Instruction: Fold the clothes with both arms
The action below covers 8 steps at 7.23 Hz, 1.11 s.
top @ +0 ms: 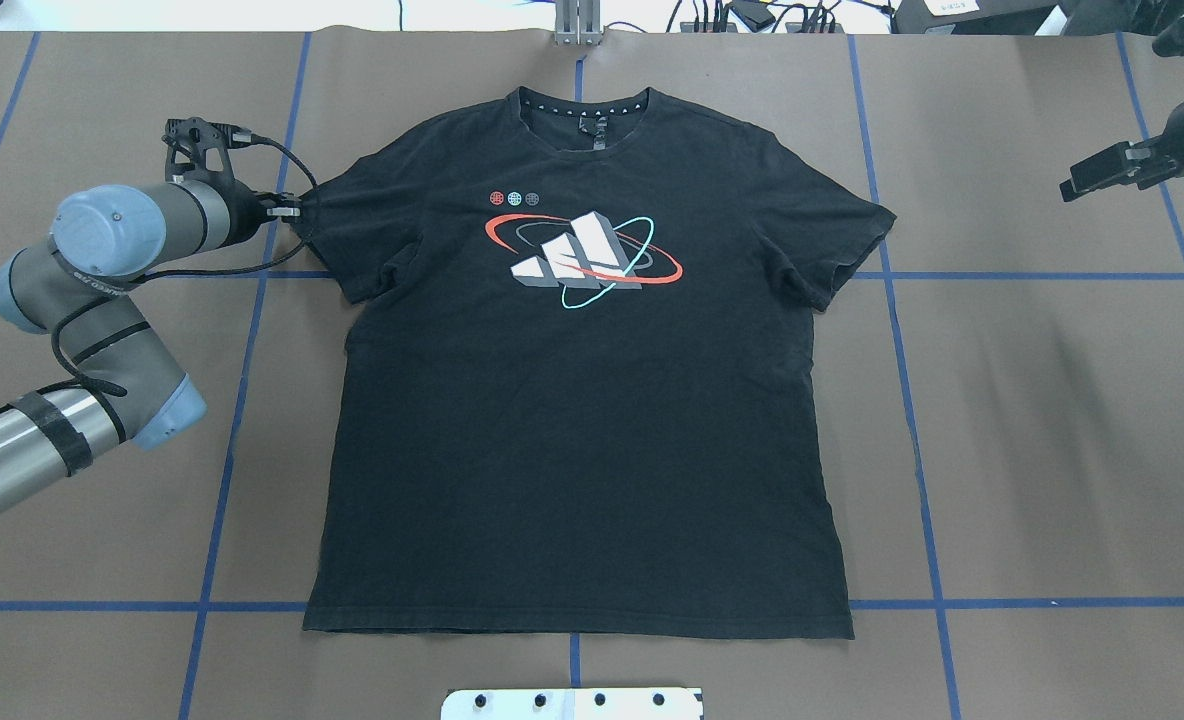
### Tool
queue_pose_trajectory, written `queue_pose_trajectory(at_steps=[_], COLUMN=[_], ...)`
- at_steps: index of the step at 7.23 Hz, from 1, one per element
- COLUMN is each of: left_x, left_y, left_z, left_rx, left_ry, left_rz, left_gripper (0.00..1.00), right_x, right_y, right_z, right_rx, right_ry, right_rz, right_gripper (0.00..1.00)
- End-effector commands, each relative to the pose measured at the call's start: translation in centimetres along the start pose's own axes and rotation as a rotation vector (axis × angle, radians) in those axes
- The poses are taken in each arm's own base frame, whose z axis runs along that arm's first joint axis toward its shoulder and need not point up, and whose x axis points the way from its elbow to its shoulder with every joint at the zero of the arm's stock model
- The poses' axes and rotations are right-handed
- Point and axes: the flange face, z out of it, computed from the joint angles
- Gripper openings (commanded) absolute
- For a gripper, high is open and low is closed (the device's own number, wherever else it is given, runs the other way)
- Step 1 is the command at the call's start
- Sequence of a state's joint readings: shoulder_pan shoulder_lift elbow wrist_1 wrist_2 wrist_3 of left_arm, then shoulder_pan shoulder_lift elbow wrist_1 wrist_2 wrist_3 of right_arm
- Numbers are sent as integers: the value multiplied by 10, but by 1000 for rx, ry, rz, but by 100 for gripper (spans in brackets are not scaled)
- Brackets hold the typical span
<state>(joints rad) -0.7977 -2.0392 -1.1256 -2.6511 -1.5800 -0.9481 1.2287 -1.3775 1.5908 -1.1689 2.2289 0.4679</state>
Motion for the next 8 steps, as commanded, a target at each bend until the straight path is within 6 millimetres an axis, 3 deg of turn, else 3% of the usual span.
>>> queue_pose_trajectory(at_steps=[1,3,5,7,8], left_x=[10,29,66,136,173], left_y=[-7,-27,-46,-79,-74], left_z=[-9,-22,-40,-42,-40], left_rx=[15,45,44,19,-10], left_ry=[26,65,131,146,164], left_rz=[0,-8,-117,-254,-296], left_gripper=[0,0,0,0,0], right_x=[0,-1,-1,-1,-1], right_y=[0,0,0,0,0], right_z=[0,1,-1,-1,-1], right_rx=[0,-1,2,2,3], right_ry=[0,0,-1,-1,-2], right_rz=[0,-1,0,0,-1], right_gripper=[100,100,100,100,100])
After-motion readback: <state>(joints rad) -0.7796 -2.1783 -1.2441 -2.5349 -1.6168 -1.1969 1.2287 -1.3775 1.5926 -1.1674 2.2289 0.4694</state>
